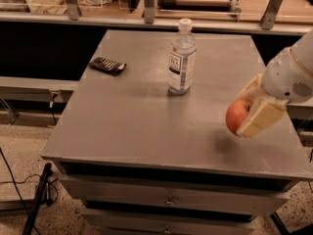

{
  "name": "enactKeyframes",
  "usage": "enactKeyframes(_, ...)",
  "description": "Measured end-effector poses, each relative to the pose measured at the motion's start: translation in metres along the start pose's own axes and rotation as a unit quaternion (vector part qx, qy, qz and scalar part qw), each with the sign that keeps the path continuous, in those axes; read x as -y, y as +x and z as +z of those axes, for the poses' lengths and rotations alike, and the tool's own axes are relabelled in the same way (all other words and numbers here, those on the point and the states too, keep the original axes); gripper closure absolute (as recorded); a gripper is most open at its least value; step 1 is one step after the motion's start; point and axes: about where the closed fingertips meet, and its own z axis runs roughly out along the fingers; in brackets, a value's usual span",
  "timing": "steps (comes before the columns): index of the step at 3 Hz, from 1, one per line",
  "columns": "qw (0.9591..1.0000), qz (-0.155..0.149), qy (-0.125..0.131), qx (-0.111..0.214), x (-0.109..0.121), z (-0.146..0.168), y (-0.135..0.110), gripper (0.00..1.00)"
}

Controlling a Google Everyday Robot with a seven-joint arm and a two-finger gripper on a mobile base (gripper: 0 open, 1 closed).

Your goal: Move apple near blue plastic bottle

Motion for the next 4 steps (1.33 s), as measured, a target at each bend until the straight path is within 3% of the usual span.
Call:
enactKeyframes(2, 0.9969, 0.032, 0.043, 0.058, 0.053, -0.03, -0.053, 1.0)
enactKeyframes(3, 0.9933, 0.032, 0.074, 0.083, 0.083, -0.017, -0.075, 1.0)
enactKeyframes(4, 0.9933, 0.033, 0.076, 0.081, 0.084, -0.017, -0.075, 1.0)
